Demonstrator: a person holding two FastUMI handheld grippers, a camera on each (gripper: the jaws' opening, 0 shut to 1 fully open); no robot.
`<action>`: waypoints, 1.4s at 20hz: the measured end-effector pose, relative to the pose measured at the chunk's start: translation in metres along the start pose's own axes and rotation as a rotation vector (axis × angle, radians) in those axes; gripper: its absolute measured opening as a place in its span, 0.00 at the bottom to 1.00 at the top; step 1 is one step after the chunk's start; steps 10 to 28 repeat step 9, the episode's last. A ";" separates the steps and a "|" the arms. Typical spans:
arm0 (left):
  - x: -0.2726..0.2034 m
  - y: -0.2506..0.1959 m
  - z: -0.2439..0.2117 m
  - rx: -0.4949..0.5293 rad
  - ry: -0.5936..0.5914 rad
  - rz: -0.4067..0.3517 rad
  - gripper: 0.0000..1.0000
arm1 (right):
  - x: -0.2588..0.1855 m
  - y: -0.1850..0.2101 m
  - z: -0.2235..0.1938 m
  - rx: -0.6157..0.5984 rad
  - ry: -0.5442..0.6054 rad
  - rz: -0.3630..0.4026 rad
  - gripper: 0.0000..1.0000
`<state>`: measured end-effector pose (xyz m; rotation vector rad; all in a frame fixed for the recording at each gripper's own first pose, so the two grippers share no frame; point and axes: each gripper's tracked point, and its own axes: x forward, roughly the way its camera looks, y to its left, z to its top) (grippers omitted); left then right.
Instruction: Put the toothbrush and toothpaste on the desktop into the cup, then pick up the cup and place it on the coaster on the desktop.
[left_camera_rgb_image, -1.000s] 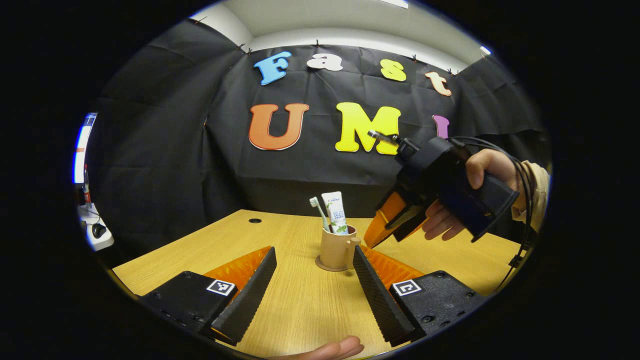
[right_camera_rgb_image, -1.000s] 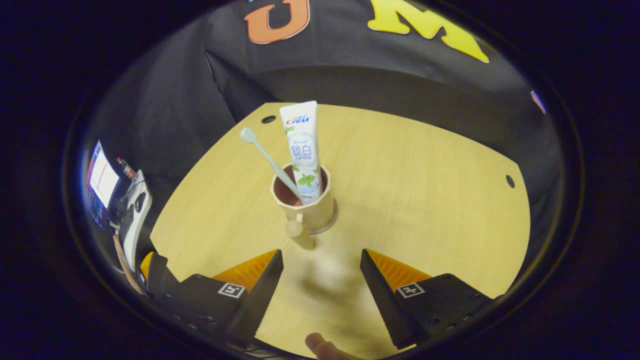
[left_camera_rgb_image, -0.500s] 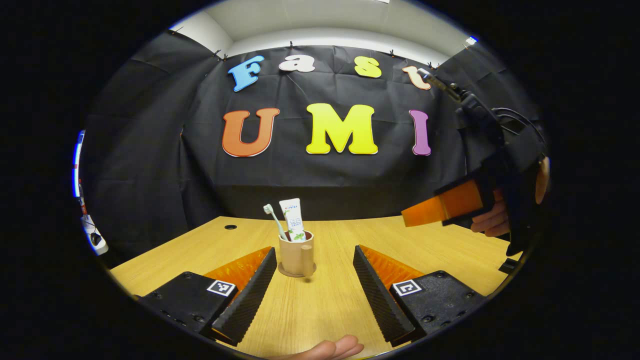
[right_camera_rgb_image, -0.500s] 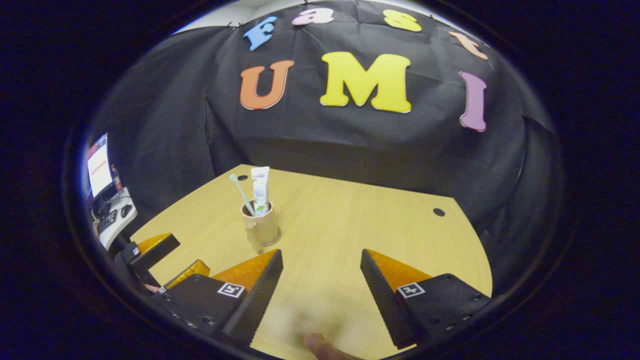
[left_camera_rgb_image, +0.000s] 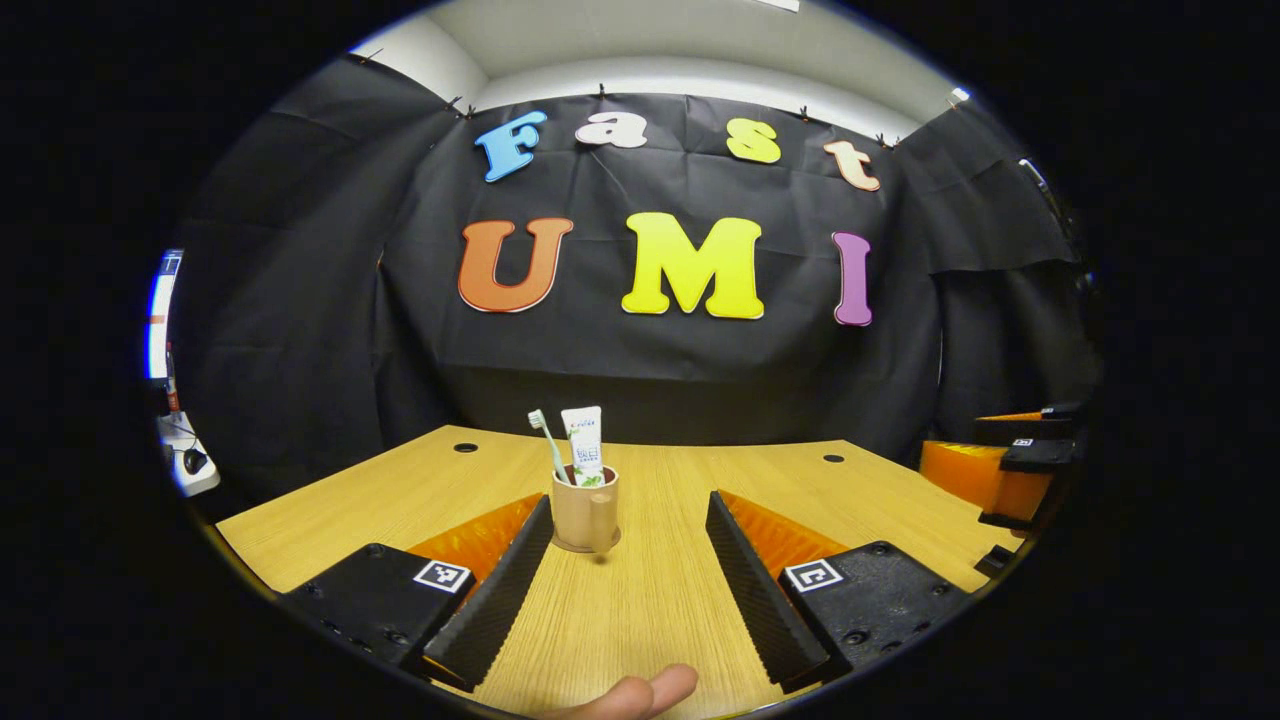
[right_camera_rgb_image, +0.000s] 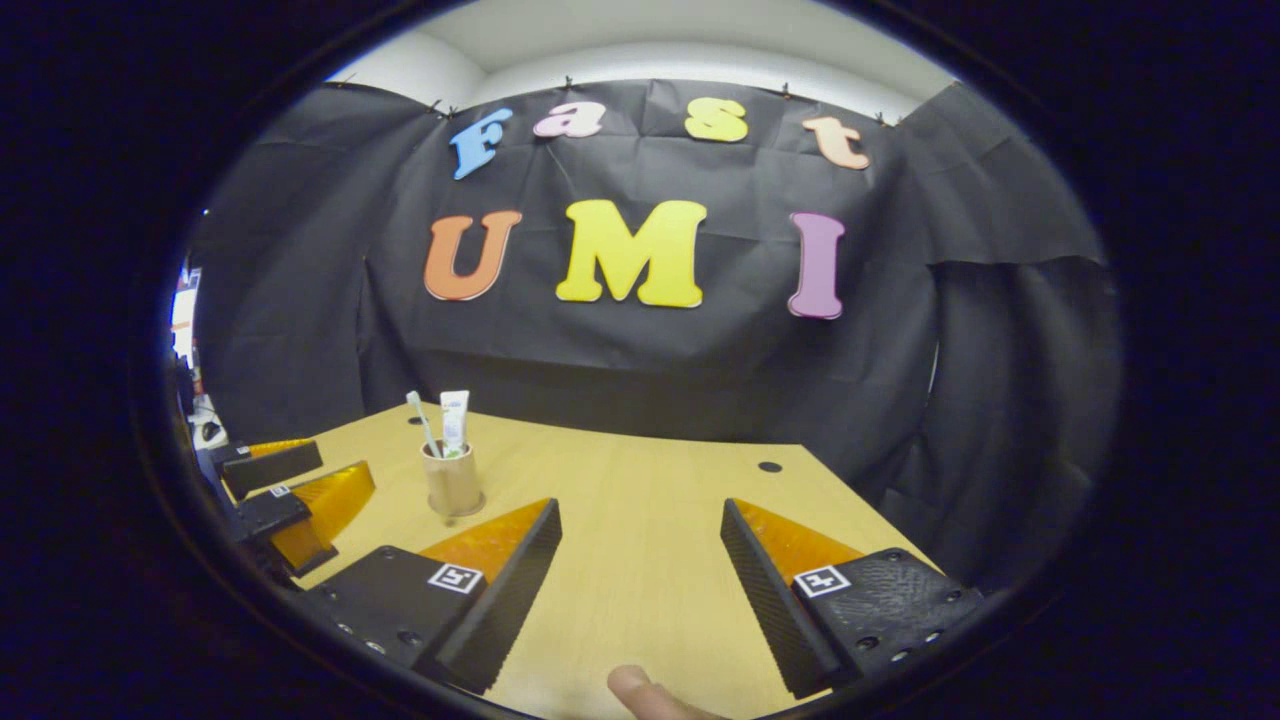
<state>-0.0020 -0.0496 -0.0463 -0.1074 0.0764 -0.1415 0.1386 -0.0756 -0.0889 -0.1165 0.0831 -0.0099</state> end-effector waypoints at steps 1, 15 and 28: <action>-0.003 0.001 0.000 0.000 -0.002 0.003 0.98 | -0.005 -0.001 0.000 0.011 -0.022 -0.004 0.96; -0.009 0.017 0.010 0.037 -0.040 0.042 0.98 | -0.017 0.001 -0.003 0.040 -0.104 -0.039 0.96; -0.009 0.017 0.010 0.037 -0.040 0.042 0.98 | -0.017 0.001 -0.003 0.040 -0.104 -0.039 0.96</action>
